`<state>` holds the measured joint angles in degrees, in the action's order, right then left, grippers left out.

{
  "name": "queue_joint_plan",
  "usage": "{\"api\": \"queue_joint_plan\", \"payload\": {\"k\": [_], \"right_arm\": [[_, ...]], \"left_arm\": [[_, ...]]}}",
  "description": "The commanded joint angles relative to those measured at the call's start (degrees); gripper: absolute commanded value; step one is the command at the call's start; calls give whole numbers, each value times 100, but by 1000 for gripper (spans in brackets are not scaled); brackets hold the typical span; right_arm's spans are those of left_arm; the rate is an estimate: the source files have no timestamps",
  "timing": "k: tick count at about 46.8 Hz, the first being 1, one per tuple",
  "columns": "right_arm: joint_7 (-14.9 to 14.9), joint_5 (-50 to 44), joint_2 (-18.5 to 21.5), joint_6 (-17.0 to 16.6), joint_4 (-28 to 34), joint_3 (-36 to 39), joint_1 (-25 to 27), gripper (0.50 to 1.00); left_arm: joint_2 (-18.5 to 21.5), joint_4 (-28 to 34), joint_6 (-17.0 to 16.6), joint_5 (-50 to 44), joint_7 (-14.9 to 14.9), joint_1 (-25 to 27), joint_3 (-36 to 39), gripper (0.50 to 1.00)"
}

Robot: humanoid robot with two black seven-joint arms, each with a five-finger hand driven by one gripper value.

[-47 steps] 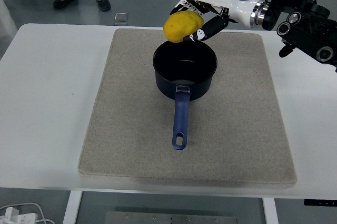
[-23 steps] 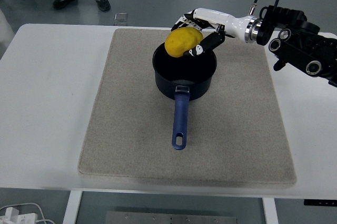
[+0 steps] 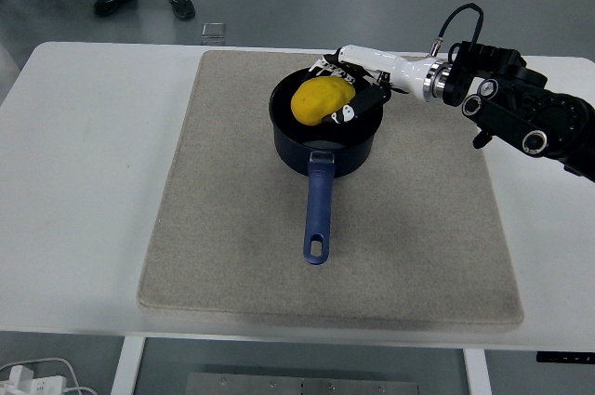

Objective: Put the potato in the blue pot

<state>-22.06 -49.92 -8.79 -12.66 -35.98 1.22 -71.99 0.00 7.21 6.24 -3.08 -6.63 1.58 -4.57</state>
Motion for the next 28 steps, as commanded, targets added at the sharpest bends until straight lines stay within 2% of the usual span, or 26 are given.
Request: {"api": "queue_joint_plan", "payload": {"k": [1, 2, 7, 8, 9, 28], "right_arm": [[-1, 26, 0, 9, 4, 18, 9, 500], [-1, 35, 0, 18, 4, 18, 10, 500], [-1, 44, 0, 27, 3, 10, 10, 823], [-1, 44, -9, 27, 4, 10, 18, 918], [-1, 44, 0, 27, -5, 10, 18, 944], [-1, 35, -9, 35, 4, 18, 18, 944]], "left_arm": [[0, 0, 0, 0, 3, 0, 0, 1000], [0, 0, 0, 0, 3, 0, 0, 1000], [0, 0, 0, 0, -5, 0, 0, 1000], [0, 0, 0, 0, -5, 0, 0, 1000], [0, 0, 0, 0, 3, 0, 0, 1000], [0, 0, 0, 0, 3, 0, 0, 1000]]}}
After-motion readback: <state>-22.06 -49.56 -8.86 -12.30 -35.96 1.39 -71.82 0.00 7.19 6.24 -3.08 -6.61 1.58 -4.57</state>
